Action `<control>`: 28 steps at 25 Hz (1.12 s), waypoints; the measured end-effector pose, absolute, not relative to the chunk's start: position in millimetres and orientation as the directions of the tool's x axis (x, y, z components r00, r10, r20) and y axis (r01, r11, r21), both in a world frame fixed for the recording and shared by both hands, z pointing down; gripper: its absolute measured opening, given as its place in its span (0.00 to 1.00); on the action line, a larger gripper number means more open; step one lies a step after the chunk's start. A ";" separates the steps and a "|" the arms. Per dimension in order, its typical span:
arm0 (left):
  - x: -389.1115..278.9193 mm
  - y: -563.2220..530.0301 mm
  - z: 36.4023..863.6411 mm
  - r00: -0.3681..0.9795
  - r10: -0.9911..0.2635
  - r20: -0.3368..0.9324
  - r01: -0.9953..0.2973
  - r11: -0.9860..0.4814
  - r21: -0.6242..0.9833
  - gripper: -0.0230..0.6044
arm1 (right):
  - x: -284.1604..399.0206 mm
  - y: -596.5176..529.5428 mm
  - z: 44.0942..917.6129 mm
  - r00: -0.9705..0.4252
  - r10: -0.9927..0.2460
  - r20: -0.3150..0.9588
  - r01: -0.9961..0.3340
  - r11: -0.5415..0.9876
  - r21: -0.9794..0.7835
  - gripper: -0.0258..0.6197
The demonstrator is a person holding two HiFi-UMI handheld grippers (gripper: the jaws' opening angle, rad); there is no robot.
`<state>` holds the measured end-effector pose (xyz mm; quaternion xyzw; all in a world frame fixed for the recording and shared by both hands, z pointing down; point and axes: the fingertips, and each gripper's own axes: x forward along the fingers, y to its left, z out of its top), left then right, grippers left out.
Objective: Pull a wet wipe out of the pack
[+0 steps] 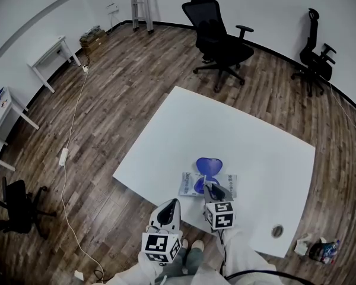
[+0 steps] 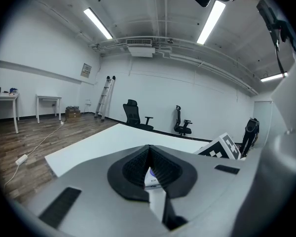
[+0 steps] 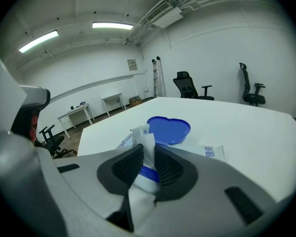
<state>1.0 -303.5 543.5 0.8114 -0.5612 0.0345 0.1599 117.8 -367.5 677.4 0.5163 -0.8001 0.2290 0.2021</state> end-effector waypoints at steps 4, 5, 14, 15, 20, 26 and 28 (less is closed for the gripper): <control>-2.2 -300.9 544.4 0.365 -0.901 0.235 -0.923 -0.315 0.223 0.03 | 118.6 -368.2 677.8 -0.368 -0.743 0.559 -0.926 0.349 -0.146 0.13; -3.4 -300.6 544.1 0.363 -0.902 0.235 -0.923 -0.313 0.223 0.03 | 118.7 -368.8 677.5 -0.365 -0.745 0.559 -0.927 0.345 -0.145 0.13; -8.3 -296.1 541.7 0.355 -0.907 0.228 -0.925 -0.305 0.226 0.03 | 120.1 -368.5 670.3 -0.342 -0.765 0.546 -0.937 0.325 -0.131 0.06; -8.5 -296.0 541.6 0.355 -0.907 0.227 -0.925 -0.306 0.226 0.03 | 120.2 -368.6 669.8 -0.342 -0.767 0.543 -0.937 0.323 -0.134 0.06; -10.1 -292.6 539.4 0.356 -0.907 0.223 -0.924 -0.308 0.225 0.03 | 122.0 -366.7 663.2 -0.337 -0.781 0.525 -0.939 0.318 -0.129 0.06; -9.4 -290.1 536.5 0.361 -0.905 0.223 -0.923 -0.313 0.225 0.03 | 123.9 -364.5 653.4 -0.331 -0.798 0.504 -0.942 0.314 -0.122 0.06; -6.8 -289.1 534.2 0.368 -0.904 0.216 -0.920 -0.321 0.224 0.03 | 124.5 -362.5 649.7 -0.329 -0.804 0.495 -0.943 0.311 -0.122 0.06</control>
